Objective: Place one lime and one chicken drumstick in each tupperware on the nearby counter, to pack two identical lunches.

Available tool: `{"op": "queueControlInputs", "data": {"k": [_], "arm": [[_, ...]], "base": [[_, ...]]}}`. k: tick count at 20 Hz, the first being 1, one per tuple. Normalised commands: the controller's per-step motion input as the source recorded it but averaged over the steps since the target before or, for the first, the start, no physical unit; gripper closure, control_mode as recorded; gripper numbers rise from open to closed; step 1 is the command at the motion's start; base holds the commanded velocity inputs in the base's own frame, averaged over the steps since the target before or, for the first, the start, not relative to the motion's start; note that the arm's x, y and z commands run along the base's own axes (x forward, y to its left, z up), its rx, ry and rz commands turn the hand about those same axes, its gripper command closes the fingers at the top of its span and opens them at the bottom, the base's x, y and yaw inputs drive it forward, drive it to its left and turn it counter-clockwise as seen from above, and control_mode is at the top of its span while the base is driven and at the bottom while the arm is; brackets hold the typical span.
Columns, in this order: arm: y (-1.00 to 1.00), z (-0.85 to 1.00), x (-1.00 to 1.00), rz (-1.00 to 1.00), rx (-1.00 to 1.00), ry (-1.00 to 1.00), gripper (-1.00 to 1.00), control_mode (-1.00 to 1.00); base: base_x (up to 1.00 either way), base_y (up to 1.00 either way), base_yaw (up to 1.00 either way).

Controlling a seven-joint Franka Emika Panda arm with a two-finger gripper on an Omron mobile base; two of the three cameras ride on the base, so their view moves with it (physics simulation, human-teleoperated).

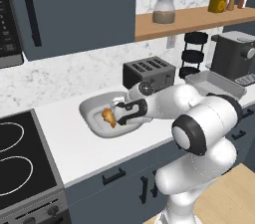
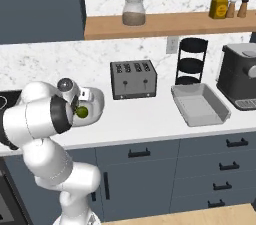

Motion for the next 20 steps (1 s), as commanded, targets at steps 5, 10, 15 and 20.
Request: {"op": "queueControlInputs", "data": {"k": [5,10,15,20], "arm": [[-0.63,0.92,-0.83,-0.08,0.08,-0.03,-1.00,-1.00],[-0.59,1.00,-0.82,-0.05,0.07,0.07,-1.00,-1.00],[-0.30,1.00,-0.74,-0.04,0.00,0.27,-1.00,-1.00],[-0.37,0.96,-0.63,-0.06,-0.05,0.43,-1.00,-1.00]], "base": [[0.00,0.00,0.00],[0.00,0.00,0.00],[0.00,0.00,0.00],[0.00,0.00,0.00]]}}
